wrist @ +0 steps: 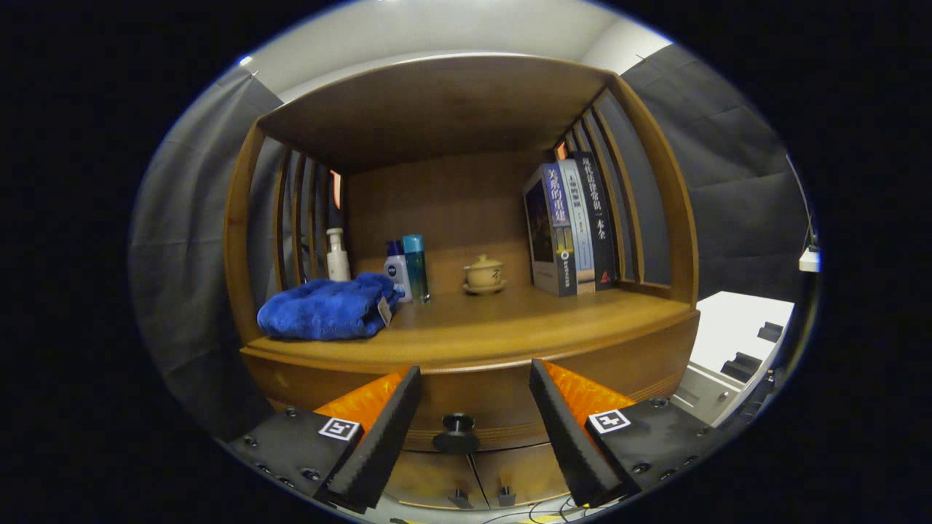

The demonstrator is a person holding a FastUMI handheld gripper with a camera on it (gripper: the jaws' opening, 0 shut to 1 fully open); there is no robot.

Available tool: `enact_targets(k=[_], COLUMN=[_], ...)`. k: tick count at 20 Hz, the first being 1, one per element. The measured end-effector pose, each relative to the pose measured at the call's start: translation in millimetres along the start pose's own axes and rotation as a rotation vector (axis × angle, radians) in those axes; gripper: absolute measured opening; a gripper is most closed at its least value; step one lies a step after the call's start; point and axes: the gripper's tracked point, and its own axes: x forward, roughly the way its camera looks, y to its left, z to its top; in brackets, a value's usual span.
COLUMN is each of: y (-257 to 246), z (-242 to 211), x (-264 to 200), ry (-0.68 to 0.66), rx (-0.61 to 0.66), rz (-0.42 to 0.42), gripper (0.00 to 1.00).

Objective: Pull open the drawer, take out the items inside it, and place them on the countertop above the cabinet.

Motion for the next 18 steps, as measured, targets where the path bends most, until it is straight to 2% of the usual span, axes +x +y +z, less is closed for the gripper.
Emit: enact_targets(k=[4, 6, 9, 11, 17, 18], y=[5.4, 6.2, 4.5, 9.2, 8.0, 7.3], z=[-38.4, -55.5, -71.7, -74.0, -76.2, -76.5], x=[11.7, 17.3, 22.3, 19.0, 15.3, 12.1], ry=[0.075, 0.112, 0.149, 0.156, 0.209, 0.210], rx=[-0.045, -0.025, -0.015, 0.001, 0.031, 0.017], rz=[0.040, 0.050, 0.044, 0.059, 0.026, 0.019], gripper=[0.97, 0.94, 0.84, 0.69, 0.43, 0.43])
